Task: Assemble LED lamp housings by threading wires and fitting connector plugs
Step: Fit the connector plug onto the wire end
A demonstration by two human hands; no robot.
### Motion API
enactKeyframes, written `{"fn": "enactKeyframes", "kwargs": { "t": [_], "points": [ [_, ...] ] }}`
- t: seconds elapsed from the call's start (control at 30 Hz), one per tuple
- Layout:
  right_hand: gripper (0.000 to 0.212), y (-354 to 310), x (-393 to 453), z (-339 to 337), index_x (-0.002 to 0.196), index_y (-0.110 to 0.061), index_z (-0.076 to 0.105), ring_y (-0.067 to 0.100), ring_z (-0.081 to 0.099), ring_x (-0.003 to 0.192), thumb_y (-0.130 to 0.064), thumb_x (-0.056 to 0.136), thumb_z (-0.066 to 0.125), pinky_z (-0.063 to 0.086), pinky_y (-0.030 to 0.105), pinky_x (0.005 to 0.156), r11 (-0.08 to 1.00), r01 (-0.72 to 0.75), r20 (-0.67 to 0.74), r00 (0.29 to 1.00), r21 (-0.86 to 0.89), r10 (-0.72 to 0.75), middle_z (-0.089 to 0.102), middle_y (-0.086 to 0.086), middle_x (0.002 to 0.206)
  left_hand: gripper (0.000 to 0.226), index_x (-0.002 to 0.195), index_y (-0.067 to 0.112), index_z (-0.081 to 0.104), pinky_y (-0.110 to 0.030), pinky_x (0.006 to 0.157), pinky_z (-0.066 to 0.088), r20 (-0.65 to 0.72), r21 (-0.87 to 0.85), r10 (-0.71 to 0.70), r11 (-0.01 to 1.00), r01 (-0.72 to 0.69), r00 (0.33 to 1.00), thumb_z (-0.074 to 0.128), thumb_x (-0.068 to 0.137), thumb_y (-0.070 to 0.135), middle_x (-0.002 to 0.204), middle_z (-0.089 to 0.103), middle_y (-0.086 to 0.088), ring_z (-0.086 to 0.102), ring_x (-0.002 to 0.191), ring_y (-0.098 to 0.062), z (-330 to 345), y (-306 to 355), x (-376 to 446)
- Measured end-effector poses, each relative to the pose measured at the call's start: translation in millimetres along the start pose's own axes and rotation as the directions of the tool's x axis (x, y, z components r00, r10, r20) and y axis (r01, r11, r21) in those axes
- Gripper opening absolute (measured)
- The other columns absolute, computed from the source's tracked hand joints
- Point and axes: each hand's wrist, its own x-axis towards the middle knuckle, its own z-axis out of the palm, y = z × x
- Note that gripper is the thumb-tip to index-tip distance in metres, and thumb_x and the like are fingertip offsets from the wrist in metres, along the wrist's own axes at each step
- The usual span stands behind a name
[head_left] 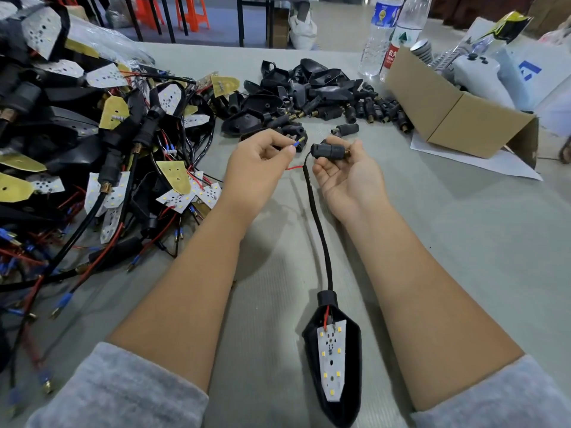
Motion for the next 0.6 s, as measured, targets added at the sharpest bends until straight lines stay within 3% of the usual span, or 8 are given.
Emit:
{"fn": "enactKeyframes", "kwargs": {
  "t": [0.43, 0.6],
  "points": [
    [0.048, -0.2, -2.4, 0.5, 0.084, -0.006, 0.061, 0.012, 0.051, 0.048, -0.033, 0.107, 0.028, 0.050, 0.020, 0.050, 1.000, 0.005, 0.023, 1.000, -0.018, -0.004, 0.059, 0.008, 0.067, 0.021, 0.076, 0.032, 0.070, -0.020, 0.063, 0.041, 0.025, 0.152, -0.010, 0.988, 0.006, 1.000, 0.065, 0.086, 0.015, 0.074, 0.066, -0.007, 0.049, 0.064, -0.006, 0.5, 0.4, -3.3],
    [0.045, 0.4, -2.5, 1.2, 0.085, -0.008, 0.059, 0.011, 0.052, 0.048, -0.032, 0.107, 0.028, 0.048, 0.021, 0.053, 0.984, 0.048, 0.079, 0.996, -0.172, -0.035, 0.062, 0.000, 0.055, 0.018, 0.080, 0.027, 0.071, -0.018, 0.061, 0.039, 0.019, 0.158, -0.014, 0.987, 0.011, 1.000, 0.064, 0.088, 0.012, 0.073, 0.064, -0.007, 0.048, 0.063, -0.004, -1.3, 1.8, -3.8]
  ]
}}
